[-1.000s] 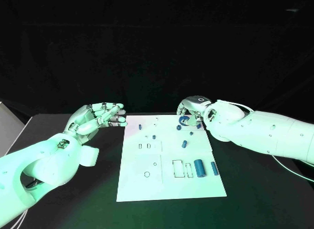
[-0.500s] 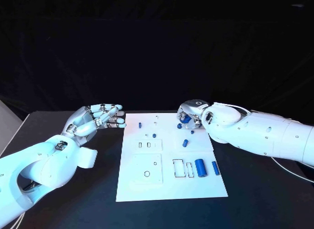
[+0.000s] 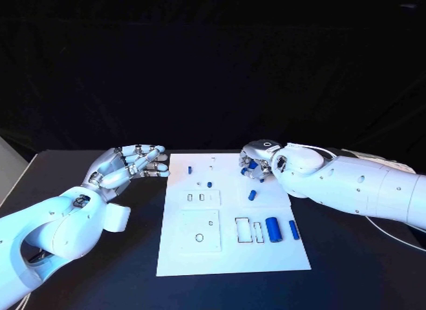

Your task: Assemble the parts on the task board

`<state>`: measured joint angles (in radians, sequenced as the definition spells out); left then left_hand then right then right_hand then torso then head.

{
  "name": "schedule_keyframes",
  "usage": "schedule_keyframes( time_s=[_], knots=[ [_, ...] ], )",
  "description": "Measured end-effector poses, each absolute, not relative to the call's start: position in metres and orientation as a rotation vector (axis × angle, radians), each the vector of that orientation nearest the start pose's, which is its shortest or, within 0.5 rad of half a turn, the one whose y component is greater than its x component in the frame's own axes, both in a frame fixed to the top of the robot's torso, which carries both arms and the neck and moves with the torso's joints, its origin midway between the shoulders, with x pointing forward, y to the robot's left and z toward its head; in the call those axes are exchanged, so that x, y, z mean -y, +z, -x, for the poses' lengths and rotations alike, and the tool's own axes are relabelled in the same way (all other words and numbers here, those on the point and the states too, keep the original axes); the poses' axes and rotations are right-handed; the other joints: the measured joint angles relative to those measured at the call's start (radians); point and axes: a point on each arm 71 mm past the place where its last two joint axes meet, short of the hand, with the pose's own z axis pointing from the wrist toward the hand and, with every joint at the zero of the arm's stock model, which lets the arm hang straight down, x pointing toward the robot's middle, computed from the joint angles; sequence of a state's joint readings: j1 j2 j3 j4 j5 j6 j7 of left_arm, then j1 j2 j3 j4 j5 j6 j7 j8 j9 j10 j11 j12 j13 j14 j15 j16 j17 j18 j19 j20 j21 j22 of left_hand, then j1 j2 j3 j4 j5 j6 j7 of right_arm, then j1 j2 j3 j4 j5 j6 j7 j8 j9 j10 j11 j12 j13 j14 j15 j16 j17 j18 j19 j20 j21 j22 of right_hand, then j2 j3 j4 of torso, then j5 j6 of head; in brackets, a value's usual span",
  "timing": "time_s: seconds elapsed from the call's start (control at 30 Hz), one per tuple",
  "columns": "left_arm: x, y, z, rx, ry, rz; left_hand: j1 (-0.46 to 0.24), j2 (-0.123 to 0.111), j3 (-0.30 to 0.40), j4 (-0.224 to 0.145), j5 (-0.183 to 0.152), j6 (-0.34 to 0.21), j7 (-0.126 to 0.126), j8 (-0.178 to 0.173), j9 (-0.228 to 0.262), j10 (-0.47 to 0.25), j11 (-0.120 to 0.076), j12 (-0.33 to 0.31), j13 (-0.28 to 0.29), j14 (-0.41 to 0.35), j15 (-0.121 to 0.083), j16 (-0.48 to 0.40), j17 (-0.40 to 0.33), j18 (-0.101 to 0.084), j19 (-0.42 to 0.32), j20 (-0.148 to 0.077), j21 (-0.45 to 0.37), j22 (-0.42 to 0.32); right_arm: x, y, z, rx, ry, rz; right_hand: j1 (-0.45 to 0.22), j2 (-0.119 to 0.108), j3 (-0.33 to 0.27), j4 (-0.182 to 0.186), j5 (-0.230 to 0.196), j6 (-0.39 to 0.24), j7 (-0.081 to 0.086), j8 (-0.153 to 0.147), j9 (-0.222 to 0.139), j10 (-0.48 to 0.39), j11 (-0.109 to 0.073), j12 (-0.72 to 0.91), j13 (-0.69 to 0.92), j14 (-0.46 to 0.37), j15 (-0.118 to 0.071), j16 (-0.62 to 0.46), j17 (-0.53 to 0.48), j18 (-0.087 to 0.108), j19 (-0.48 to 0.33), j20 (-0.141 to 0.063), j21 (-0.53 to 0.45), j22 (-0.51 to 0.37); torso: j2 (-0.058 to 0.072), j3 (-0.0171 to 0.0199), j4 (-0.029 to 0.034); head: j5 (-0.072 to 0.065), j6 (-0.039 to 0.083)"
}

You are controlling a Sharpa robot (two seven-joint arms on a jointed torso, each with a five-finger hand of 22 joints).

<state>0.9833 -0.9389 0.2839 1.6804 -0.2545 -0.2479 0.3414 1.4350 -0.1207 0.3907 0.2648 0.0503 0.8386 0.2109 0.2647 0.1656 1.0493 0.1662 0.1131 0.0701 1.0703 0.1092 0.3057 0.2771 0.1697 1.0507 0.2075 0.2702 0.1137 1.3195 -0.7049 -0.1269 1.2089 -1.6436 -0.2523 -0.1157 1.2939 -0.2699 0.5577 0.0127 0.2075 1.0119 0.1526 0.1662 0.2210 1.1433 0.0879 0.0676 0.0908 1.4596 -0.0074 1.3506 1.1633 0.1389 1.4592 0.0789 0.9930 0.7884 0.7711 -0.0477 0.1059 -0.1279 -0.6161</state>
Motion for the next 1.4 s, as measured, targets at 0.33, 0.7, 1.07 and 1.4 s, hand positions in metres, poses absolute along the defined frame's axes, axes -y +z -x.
schedule_keyframes(
  time_s=[0.33,0.7,1.07,1.4],
  knots=[
    [-0.216,-0.143,-0.462,-1.375,-1.67,0.921,0.0,0.0,0.0,0.0,0.0,0.0,0.0,0.0,0.0,0.0,0.0,-0.004,0.0,0.0,0.0,0.0,0.001,0.0,0.0,0.0,0.0,0.0,0.224,-0.169,-0.552,-1.623,0.314,0.341,0.005,0.014,0.024,0.015,0.009,0.017,-0.006,0.008,0.011,0.024,-0.002,-0.001,0.01,0.0,0.0,0.015,0.008,-0.015,0.0,0.0,0.04,0.044,0.012,-0.0007,0.0008,-0.001,0.007],
    [-0.217,-0.143,-0.463,-1.381,-1.663,0.924,0.0,0.0,0.0,0.0,0.0,0.0,0.0,0.0,0.0,0.0,0.0,-0.004,-0.001,0.0,0.0,0.0,0.003,0.0,0.0,0.0,0.0,0.0,0.221,-0.166,-0.55,-1.587,0.332,0.334,0.037,0.051,0.084,-0.012,-0.006,0.082,-0.028,0.059,0.054,0.088,-0.005,0.014,0.028,0.007,-0.014,0.032,0.017,-0.031,0.007,-0.008,0.159,0.197,0.021,-0.0018,0.0019,-0.002,0.01],
    [-0.219,-0.145,-0.464,-1.384,-1.654,0.928,0.0,0.0,0.005,0.0,0.0,0.0,0.0,0.0,0.0,0.0,0.0,-0.009,-0.001,0.0,0.0,0.0,0.005,0.0,0.0,0.0,0.004,0.0,0.21,-0.156,-0.544,-1.5,0.379,0.318,0.041,0.054,0.095,-0.029,-0.005,0.084,-0.03,0.07,0.071,0.092,-0.001,0.019,0.027,0.007,-0.021,0.042,0.028,-0.031,0.007,-0.015,0.178,0.227,0.026,-0.0037,0.0036,0.0,0.02],
    [-0.22,-0.145,-0.464,-1.385,-1.65,0.929,0.0,0.0,0.008,-0.003,0.0,0.0,0.0,0.0,-0.001,0.0,0.0,-0.009,-0.001,0.0,0.0,0.0,0.007,0.0,0.0,0.0,0.004,0.0,0.185,-0.138,-0.548,-1.375,0.405,0.288,0.041,0.054,0.098,-0.032,-0.005,0.084,-0.03,0.07,0.076,0.092,-0.001,0.019,0.027,0.007,-0.021,0.046,0.032,-0.031,0.007,-0.015,0.192,0.241,0.032,-0.005,0.0031,-0.001,0.03]
  ],
)
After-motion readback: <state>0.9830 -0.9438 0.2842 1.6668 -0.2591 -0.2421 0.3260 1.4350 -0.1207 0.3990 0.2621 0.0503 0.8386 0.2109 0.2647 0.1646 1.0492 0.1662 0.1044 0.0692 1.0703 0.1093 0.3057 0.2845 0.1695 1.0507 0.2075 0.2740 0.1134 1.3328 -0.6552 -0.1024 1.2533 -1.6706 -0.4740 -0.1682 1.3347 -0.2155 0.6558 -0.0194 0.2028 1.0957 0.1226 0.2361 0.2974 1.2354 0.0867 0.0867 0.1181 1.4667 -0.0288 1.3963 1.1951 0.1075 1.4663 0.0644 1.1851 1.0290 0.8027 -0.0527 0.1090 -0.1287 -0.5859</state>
